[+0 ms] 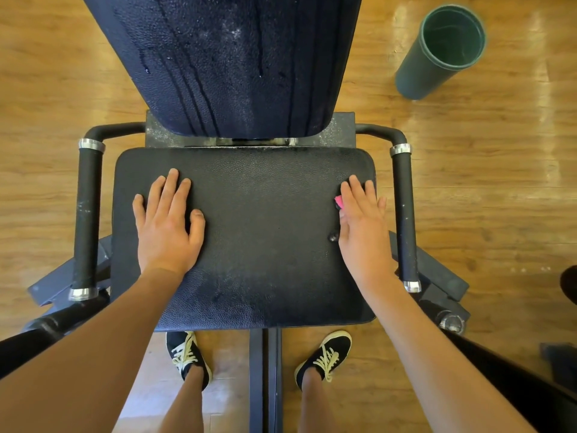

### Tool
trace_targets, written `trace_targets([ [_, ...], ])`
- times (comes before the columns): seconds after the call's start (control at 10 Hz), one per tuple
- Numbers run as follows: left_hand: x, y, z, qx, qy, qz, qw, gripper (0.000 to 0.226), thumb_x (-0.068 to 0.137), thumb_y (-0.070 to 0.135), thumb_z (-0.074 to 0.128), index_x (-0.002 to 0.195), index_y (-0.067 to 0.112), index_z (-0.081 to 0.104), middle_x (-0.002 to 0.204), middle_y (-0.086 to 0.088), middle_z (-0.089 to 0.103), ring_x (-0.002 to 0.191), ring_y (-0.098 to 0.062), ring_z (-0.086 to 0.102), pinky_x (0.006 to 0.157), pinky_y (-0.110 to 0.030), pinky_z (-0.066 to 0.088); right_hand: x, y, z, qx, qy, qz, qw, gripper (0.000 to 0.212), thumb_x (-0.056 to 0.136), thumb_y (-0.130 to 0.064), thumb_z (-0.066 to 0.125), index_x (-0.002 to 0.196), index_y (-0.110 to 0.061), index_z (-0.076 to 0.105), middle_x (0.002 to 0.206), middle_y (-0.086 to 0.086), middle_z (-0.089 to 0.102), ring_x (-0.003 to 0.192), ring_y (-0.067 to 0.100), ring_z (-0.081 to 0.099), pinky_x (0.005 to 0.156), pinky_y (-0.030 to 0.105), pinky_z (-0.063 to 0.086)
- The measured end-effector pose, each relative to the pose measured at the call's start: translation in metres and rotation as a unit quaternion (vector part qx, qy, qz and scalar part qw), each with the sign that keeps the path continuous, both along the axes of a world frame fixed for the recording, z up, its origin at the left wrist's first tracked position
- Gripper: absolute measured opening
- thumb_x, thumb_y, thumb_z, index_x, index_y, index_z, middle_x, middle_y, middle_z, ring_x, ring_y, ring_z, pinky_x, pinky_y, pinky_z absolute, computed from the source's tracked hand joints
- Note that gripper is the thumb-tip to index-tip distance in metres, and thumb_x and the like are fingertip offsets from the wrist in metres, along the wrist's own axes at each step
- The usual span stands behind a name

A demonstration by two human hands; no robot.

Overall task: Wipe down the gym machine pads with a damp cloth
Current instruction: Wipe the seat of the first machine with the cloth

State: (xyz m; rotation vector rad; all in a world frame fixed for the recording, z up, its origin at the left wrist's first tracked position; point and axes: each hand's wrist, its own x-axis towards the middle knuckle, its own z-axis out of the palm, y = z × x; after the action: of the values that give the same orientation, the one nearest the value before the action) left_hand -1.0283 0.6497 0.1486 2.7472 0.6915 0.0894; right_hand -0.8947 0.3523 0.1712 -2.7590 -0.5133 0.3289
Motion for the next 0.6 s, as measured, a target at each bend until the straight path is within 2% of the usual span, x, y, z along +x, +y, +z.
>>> trace_targets([
  [0.3,0.0,0.0,0.001,0.001,-0.003,-0.001,1.0,0.054,0.101,0.035,0.038,0.151,0.014,0.044,0.167,-0.004,0.029,0.155,-0.024,0.019,0.126,-0.054,0.006,0.021,0.011,-0.001,-0.007,-0.005,0.006,1.0,0.071,0.094,-0.001,0.065,0.157,-0.005,0.033,0.168,0.012,0.024,0.157,0.036,0.012,0.125,0.046,-0.001],
  [0.5,0.001,-0.001,0.001,0.0,-0.007,-0.001,1.0,0.055,0.101,0.035,0.037,0.151,0.015,0.043,0.167,-0.003,0.029,0.155,-0.023,0.018,0.126,-0.054,0.005,0.027,0.016,-0.002,-0.003,-0.023,-0.014,1.0,0.058,0.102,-0.002,0.052,0.157,-0.007,0.034,0.167,0.011,0.027,0.157,0.035,0.014,0.126,0.049,0.002],
  [0.6,0.0,0.0,-0.001,0.002,-0.01,-0.001,1.0,0.054,0.101,0.035,0.037,0.151,0.014,0.043,0.167,-0.003,0.029,0.155,-0.023,0.019,0.126,-0.054,0.006,0.017,0.009,-0.003,0.002,-0.018,-0.007,1.0,0.059,0.104,-0.004,0.051,0.159,-0.008,0.03,0.169,0.011,0.022,0.157,0.034,0.011,0.124,0.043,-0.004],
])
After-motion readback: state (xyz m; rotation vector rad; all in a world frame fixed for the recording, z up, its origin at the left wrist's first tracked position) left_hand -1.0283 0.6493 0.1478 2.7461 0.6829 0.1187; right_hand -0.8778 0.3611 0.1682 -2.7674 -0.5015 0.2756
